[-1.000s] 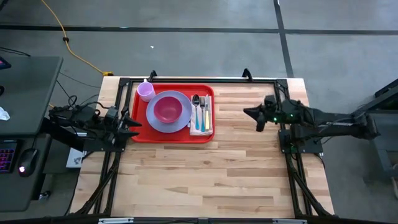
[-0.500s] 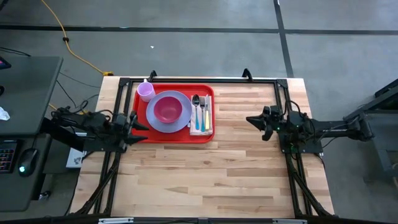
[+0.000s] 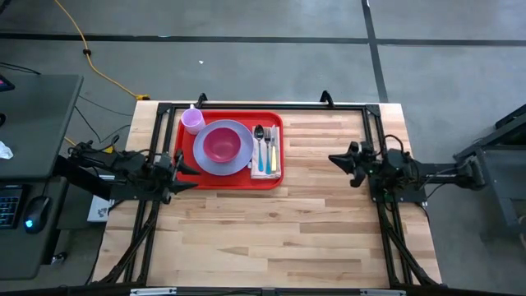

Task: Set up tray
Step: Return to Home Position

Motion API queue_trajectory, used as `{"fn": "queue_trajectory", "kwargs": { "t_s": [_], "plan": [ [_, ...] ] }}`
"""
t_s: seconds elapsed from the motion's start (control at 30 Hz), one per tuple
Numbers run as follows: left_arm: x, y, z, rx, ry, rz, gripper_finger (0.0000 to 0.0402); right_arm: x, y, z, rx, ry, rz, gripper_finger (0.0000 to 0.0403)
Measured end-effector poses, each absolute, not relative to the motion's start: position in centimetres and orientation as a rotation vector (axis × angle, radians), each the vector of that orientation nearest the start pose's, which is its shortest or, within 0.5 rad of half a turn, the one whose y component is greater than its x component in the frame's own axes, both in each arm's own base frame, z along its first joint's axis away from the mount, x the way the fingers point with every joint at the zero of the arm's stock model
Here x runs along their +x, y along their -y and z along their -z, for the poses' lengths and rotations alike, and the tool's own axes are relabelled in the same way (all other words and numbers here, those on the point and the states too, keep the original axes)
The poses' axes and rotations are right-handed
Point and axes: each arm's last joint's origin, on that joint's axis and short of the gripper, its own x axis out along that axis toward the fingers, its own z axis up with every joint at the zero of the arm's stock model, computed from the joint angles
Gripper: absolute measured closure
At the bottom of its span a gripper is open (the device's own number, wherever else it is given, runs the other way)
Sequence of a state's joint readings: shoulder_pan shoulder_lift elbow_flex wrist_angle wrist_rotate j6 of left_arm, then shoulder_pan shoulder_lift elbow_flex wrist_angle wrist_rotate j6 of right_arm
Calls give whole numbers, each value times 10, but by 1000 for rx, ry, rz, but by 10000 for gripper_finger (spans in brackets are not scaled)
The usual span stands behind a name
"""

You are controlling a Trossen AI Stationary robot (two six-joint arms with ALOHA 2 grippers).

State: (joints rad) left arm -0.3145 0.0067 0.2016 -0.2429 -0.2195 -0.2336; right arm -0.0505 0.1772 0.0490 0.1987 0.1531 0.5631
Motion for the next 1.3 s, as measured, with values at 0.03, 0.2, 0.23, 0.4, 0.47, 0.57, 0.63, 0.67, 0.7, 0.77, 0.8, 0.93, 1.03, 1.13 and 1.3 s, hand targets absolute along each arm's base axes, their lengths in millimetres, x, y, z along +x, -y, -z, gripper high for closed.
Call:
{"fn": "queue_trajectory", "kwargs": {
  "t_s": [0.03, 0.2, 0.23, 0.4, 0.47, 0.57, 0.63, 0.67, 0.7, 0.77, 0.8, 0.93, 1.03, 1.13, 1.3],
  "plan": [
    [79, 19, -207, -220, -59, 89, 174, 105, 10, -185, 564, 130, 171, 396],
    [79, 19, -209, -204, -34, 91, 174, 98, 9, -187, 563, 162, 154, 400],
    [79, 19, -210, -201, -27, 90, 174, 96, 9, -188, 560, 171, 151, 400],
    [79, 19, -214, -184, 13, 102, 174, 93, 9, -188, 546, 178, 152, 397],
    [79, 19, -214, -185, 10, 102, 174, 94, 9, -185, 563, 147, 163, 396],
    [81, 20, -207, -184, 2, 103, 174, 94, 9, -181, 591, 112, 175, 396],
    [84, 21, -200, -175, 10, 105, 174, 94, 9, -178, 599, 87, 182, 395],
    [85, 21, -197, -171, 14, 105, 174, 94, 9, -178, 599, 78, 185, 395],
    [86, 22, -194, -170, 12, 105, 174, 94, 9, -178, 594, 79, 185, 394],
    [88, 22, -187, -175, -3, 104, 174, 94, 9, -178, 584, 85, 191, 393],
    [89, 23, -183, -182, -10, 103, 174, 94, 9, -179, 580, 88, 201, 393],
    [92, 23, -174, -190, 7, 81, 174, 94, 10, -178, 562, 82, 226, 397],
    [93, 23, -174, -171, 17, 77, 174, 94, 11, -175, 556, 66, 252, 398],
    [93, 23, -174, -163, 17, 77, 174, 94, 11, -175, 551, 57, 258, 396],
    [93, 23, -174, -160, 16, 75, 174, 96, 11, -172, 481, 116, 235, 394]
  ]
}}
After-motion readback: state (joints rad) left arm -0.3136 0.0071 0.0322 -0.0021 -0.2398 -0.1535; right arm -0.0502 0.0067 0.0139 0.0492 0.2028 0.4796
